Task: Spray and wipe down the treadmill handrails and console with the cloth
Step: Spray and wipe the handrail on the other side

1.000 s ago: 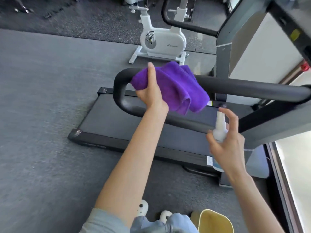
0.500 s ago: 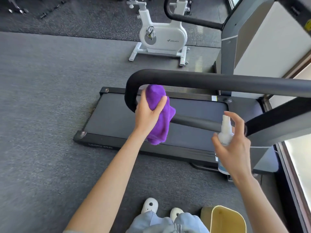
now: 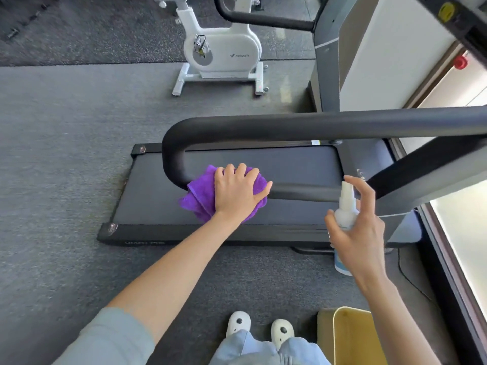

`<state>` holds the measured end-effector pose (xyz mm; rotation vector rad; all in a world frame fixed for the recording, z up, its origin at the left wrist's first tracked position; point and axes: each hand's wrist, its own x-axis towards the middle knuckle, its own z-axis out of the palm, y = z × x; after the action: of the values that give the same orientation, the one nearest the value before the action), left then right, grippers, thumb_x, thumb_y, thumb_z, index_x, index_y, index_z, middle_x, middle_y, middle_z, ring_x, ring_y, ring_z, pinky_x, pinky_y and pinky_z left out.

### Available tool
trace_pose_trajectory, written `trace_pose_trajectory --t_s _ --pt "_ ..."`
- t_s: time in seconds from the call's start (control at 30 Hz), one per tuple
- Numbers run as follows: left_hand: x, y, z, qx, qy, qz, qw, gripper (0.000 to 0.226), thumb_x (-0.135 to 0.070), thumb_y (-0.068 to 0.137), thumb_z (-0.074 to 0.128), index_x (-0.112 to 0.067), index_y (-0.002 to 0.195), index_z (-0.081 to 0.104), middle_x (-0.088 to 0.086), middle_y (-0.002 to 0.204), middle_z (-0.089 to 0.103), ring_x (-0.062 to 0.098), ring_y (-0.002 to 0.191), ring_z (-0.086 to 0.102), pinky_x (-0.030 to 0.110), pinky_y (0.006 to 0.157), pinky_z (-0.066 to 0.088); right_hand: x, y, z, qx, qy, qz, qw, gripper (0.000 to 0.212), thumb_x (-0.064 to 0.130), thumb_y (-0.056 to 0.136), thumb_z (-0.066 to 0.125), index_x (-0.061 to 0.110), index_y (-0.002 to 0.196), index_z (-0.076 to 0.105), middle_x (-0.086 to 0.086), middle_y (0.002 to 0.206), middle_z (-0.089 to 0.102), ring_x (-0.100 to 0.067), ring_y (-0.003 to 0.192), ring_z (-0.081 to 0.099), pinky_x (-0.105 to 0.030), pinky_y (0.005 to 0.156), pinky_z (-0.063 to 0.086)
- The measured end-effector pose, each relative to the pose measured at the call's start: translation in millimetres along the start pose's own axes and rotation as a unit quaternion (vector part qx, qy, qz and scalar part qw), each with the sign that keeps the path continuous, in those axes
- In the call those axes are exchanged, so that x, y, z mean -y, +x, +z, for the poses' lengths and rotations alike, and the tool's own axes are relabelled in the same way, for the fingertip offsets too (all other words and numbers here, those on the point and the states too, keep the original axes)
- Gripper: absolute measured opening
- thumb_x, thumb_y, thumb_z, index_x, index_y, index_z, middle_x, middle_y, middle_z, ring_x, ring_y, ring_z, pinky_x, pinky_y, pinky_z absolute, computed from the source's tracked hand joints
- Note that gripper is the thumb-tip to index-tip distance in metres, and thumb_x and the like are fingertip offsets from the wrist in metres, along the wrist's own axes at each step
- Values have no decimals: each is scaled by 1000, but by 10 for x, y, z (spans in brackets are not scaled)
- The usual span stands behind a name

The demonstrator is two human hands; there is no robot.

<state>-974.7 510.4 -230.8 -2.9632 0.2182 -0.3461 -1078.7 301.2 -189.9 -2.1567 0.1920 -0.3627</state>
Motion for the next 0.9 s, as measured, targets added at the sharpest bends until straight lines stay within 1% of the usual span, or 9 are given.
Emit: trace_pose_trajectory --t_s 0.1,0.2,0.23,0.3,0.4,0.5,0.57,0.7,0.9 --pt "-320 109 -53 23 -40 53 998 60 -67 94 26 -25 111 66 1 103 67 25 91 57 39 79 37 4 -15 55 2 -6 -9 1000 64 2 88 66 37 135 41 16 83 54 -21 63 58 -43 62 51" --pt "-497 126 -54 18 -41 96 994 62 -69 93 28 -24 120 62 1 108 66 24 95 57 38 82 39 28 2 76 19 6 -13 1000 63 2 88 65 40 133 41 5 69 55 -24 56 58 -43 58 53" --pt "-433 108 -42 6 -41 99 994 64 -70 92 29 -23 119 62 2 107 66 24 93 58 38 81 40 25 20 71 20 7 -16 1000 63 3 88 65 40 132 41 5 66 55 -19 55 56 -38 58 53" --pt "-174 49 -25 -21 -43 82 995 64 -72 90 32 -22 110 67 2 98 67 24 88 59 38 78 41 9 64 43 15 3 -27 1000 61 5 88 65 41 131 42 8 67 53 -18 60 55 -22 54 44" --pt "256 -11 3 -47 -31 21 998 63 -71 88 32 -21 90 70 2 84 68 26 80 60 38 74 41 -46 106 -12 12 4 -21 1000 62 5 88 65 42 132 41 9 75 55 -22 60 56 -35 58 46" --pt "296 -20 31 -53 -19 -8 998 59 -66 91 34 -20 86 70 3 82 69 28 76 59 38 74 41 -141 83 -92 -4 -2 -6 1000 65 4 89 65 44 132 38 10 78 55 -26 60 57 -43 57 52" --pt "105 25 27 -53 -26 -14 998 55 -60 93 35 -19 88 71 3 84 71 28 76 60 38 73 41 -219 39 -146 -11 -8 6 1000 65 3 89 65 43 133 38 9 76 53 -24 57 56 -46 54 53" --pt "-487 142 -2 -14 -54 29 998 51 -57 94 36 -20 93 71 1 85 70 27 76 58 37 72 39 -358 -28 -239 -9 -16 27 999 67 2 89 65 47 131 38 7 76 55 -30 53 58 -52 53 55" --pt "-1362 328 -35 19 -64 101 993 51 -59 96 33 -21 106 65 3 97 67 26 85 57 38 74 36 -458 71 -349 -15 -24 42 999 65 5 89 63 46 131 37 2 74 59 -30 54 59 -47 54 55"
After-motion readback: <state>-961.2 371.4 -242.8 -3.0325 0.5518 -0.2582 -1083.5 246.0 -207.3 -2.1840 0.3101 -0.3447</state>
